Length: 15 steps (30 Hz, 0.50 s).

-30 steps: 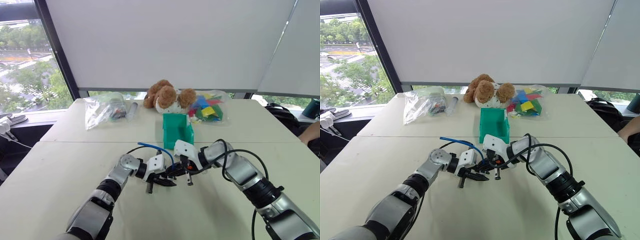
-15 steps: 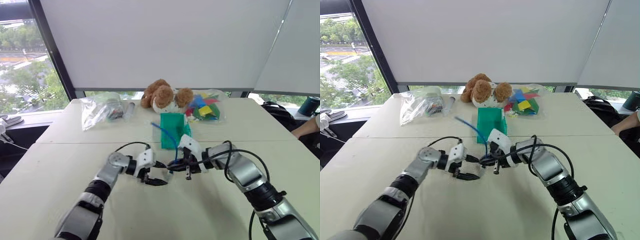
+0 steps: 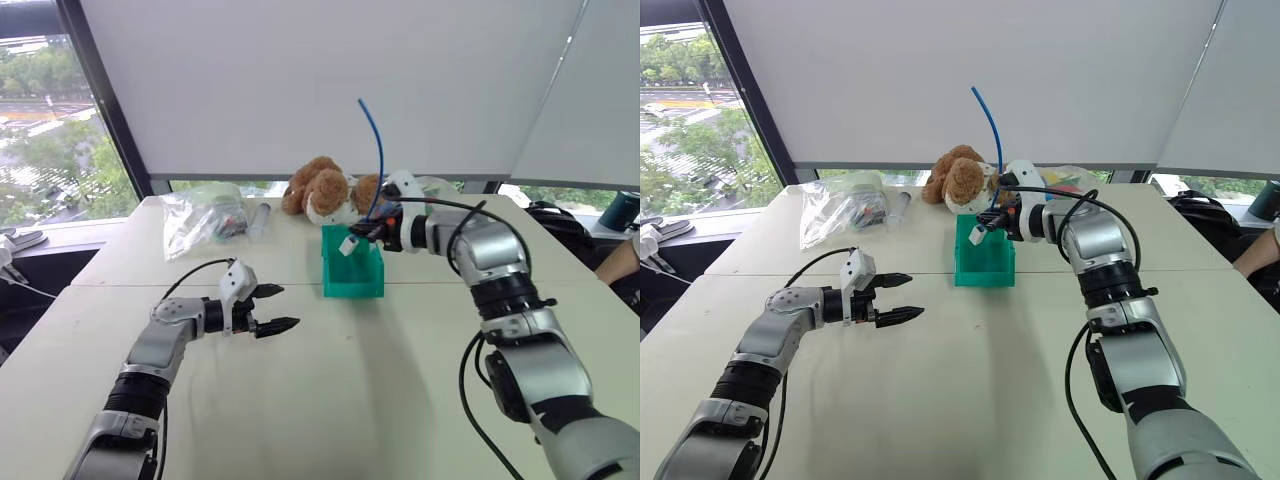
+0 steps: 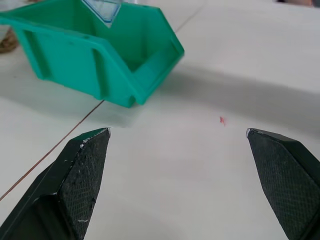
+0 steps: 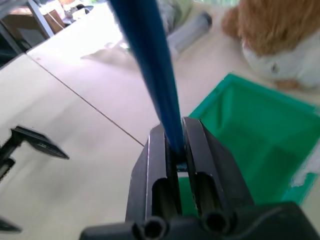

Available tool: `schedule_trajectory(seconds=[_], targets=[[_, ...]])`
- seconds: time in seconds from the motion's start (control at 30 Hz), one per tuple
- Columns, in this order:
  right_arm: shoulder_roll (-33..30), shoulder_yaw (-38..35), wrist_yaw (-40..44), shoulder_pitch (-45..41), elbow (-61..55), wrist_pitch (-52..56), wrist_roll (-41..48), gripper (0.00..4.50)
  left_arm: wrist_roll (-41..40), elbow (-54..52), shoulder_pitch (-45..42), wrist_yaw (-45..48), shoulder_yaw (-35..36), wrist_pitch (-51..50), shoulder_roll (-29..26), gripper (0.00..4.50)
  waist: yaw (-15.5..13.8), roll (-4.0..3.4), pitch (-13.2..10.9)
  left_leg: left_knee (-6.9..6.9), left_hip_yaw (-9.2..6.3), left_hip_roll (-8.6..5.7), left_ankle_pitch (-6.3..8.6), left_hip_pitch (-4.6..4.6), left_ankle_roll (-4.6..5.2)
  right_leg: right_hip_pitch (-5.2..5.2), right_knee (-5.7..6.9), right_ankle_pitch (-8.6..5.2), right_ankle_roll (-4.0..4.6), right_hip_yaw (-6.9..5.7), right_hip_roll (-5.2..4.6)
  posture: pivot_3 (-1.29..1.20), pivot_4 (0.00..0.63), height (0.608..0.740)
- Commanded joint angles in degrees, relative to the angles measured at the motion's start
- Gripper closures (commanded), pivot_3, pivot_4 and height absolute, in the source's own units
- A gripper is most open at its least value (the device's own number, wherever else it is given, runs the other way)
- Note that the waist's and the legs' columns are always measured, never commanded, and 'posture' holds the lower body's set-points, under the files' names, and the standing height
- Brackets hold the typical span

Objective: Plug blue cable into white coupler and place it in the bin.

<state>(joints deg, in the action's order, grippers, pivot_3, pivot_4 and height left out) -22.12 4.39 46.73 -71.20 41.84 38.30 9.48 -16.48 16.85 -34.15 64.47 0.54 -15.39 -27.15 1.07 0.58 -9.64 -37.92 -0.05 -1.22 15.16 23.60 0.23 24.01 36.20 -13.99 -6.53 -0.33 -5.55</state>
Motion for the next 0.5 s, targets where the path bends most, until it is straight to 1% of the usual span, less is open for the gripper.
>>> schedule_trajectory(seconds=[0.03,0.13,0.17,0.2,0.3,0.33,0.4,0.43,0.5], targets=[[2.9,0.4,-1.1,-6.1,16.3,-7.7,-3.2,4.5,-3.7,-6.7,1.0,-2.6,2.3,-3.9,-0.2,0.01,0.1,-0.01,0.0,0.03,-0.01,0.01,-0.01,0.0,-0.01,0.01,0.0,0.0,0.0,-0.01,0.01,0.0,0.15,0.74],[4.4,0.6,-2.9,-8.7,25.5,-12.6,-5.9,4.5,-5.0,-9.8,2.4,-4.5,2.9,-5.7,-0.3,0.01,0.1,-0.03,0.0,0.09,-0.01,0.01,-0.03,0.0,-0.05,0.05,0.02,0.0,0.0,0.0,0.01,0.0,0.15,0.74],[4.7,0.5,-3.6,-9.3,27.4,-13.8,-6.6,3.69,-5.3,-10.6,2.8,-5.1,3.0,-6.1,-0.5,0.0,0.1,-0.04,0.0,0.1,0.0,0.01,-0.04,0.0,-0.06,0.07,0.02,0.0,0.0,0.0,0.01,0.0,0.15,0.74],[4.9,0.5,-4.0,-9.8,28.8,-15.0,-7.3,3.37,-5.5,-11.4,3.2,-5.6,3.0,-6.4,-0.6,0.0,0.0,-0.05,0.0,0.11,0.01,0.01,-0.04,0.01,-0.07,0.07,0.02,0.0,0.0,0.0,0.0,0.0,0.15,0.74],[4.9,-1.3,-6.2,-11.7,31.4,-17.0,-7.7,1.75,-5.7,-13.0,4.5,-6.9,2.8,-6.8,-0.9,0.0,0.2,-0.1,-0.1,0.11,0.02,0.0,-0.05,0.03,-0.1,0.11,0.01,0.0,0.0,0.02,0.0,0.0,0.15,0.74],[4.8,-1.8,-6.8,-12.3,31.9,-17.4,-7.8,1.13,-5.9,-13.4,4.7,-7.3,2.8,-6.9,-0.9,0.0,0.2,-0.12,-0.1,0.14,0.02,0.0,-0.07,0.03,-0.13,0.13,0.01,0.0,0.0,0.03,0.0,0.0,0.15,0.74],[4.5,-3.4,-8.2,-13.7,32.5,-18.1,-7.5,0.19,-6.1,-14.1,5.3,-7.9,2.6,-7.0,-0.8,0.0,0.2,-0.14,-0.1,0.23,0.02,0.0,-0.11,0.03,-0.2,0.2,0.02,0.0,0.01,0.03,0.0,0.0,0.15,0.74],[4.2,-4.2,-8.9,-14.4,32.6,-18.6,-7.3,0.03,-6.2,-14.4,5.5,-8.1,2.4,-7.1,-0.8,0.0,0.2,-0.14,-0.1,0.26,0.02,0.0,-0.13,0.03,-0.23,0.23,0.02,0.01,0.01,0.03,0.0,0.0,0.15,0.74],[3.5,-5.9,-10.4,-15.7,32.8,-19.1,-6.9,0.03,-6.3,-14.5,5.7,-8.4,2.1,-7.1,-0.8,0.0,0.2,-0.14,-0.1,0.36,0.02,0.0,-0.16,0.03,-0.29,0.28,0.02,0.01,0.01,0.03,0.01,0.0,0.15,0.74]])
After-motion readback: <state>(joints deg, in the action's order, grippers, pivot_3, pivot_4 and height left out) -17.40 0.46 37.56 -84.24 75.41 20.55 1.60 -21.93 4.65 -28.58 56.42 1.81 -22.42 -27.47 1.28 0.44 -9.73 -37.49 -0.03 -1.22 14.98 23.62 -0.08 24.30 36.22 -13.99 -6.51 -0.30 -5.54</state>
